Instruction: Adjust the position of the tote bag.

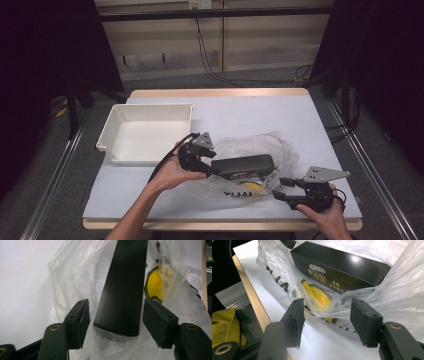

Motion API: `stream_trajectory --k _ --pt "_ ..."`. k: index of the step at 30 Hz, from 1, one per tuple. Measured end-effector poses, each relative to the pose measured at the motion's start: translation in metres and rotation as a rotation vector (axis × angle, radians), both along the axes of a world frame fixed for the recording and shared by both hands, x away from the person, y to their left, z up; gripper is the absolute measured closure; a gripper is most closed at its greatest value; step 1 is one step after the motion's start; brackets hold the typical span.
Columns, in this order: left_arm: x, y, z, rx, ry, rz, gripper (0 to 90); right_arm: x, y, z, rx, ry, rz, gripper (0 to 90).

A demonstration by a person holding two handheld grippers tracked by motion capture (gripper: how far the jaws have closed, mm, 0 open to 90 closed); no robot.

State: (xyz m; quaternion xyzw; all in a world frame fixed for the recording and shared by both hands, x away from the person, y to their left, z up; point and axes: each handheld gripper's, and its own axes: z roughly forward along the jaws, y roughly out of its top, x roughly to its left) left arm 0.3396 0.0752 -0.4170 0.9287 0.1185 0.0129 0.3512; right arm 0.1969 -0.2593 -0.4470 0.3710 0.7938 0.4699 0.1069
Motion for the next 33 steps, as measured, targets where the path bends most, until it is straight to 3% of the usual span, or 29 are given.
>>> stream_trajectory --k 6,8,13,14,19,25,26,33 --pt "0.001 -0.006 -0.003 0.043 -0.003 -0.005 38.2 0.002 0.000 -0.001 -0.003 0.006 0.003 43.7" --pt "0.000 -0.006 -0.005 0.029 -0.005 -0.002 35.2 0.003 0.000 -0.002 -0.007 0.013 0.009 43.3" --pt "0.001 -0.006 -0.007 0.039 -0.001 -0.014 32.9 0.003 -0.001 -0.003 -0.008 0.018 0.007 42.4" --pt "0.001 -0.007 -0.008 0.041 0.016 -0.027 32.0 0.003 -0.001 -0.003 -0.007 0.019 0.007 42.2" --pt "-0.001 -0.011 -0.012 0.066 0.011 -0.040 30.0 0.004 0.000 -0.004 -0.013 0.018 0.009 41.0" --pt "0.000 -0.017 -0.018 0.132 0.023 -0.037 34.6 0.004 0.000 -0.004 -0.016 0.017 0.003 39.0" --pt "0.000 -0.017 -0.019 0.126 0.008 -0.047 37.0 0.004 0.000 -0.004 -0.015 0.018 0.002 39.6" --pt "0.004 -0.019 -0.024 0.131 0.039 -0.053 37.3 0.004 0.001 -0.005 -0.021 0.023 0.009 40.4"
